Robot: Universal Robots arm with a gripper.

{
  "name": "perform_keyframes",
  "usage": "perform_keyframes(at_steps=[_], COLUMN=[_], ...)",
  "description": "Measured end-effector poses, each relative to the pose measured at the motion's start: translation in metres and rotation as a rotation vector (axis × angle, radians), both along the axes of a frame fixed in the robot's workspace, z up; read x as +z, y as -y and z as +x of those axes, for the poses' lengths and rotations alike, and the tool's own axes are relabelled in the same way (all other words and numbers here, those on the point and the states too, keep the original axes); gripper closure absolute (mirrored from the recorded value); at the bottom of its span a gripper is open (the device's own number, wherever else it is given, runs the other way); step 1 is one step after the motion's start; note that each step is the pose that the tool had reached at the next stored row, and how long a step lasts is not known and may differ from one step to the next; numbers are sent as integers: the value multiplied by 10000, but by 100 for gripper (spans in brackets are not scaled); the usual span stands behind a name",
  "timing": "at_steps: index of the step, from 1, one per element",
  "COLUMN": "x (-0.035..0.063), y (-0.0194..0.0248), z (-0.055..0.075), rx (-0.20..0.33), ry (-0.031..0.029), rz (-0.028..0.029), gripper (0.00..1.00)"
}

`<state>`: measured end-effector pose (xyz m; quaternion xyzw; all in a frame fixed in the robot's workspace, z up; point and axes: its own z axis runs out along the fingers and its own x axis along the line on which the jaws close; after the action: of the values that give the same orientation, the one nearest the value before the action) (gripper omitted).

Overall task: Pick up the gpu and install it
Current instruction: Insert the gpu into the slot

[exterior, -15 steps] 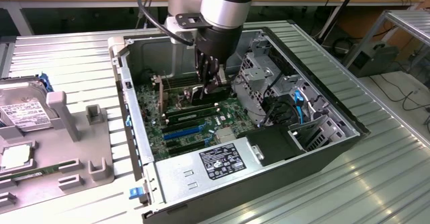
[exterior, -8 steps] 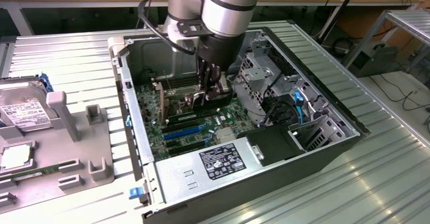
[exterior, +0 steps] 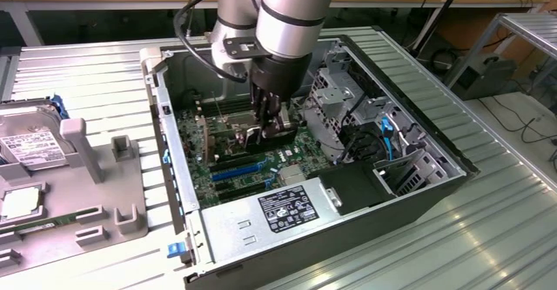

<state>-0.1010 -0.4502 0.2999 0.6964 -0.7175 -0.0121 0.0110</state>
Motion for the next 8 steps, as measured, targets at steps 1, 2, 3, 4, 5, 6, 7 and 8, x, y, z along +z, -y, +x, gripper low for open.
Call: perform_keyframes(at_steps=[1,2,3,4,5,6,7,8], x=[-15,-20,-24,-36,-44,-56,-66,-70], y=[2,2,2,3,4,7,8,8], z=[-17,-24,-31,-57,-70,-89,-108,-117], rx=[0,0,0,0,0,-1,0,0], ry=[3,4,4,9,12,15,19,20], rz=[0,0,-1,-2,0,-1,0,0], gripper=[73,73,73,73,73,73,73,73])
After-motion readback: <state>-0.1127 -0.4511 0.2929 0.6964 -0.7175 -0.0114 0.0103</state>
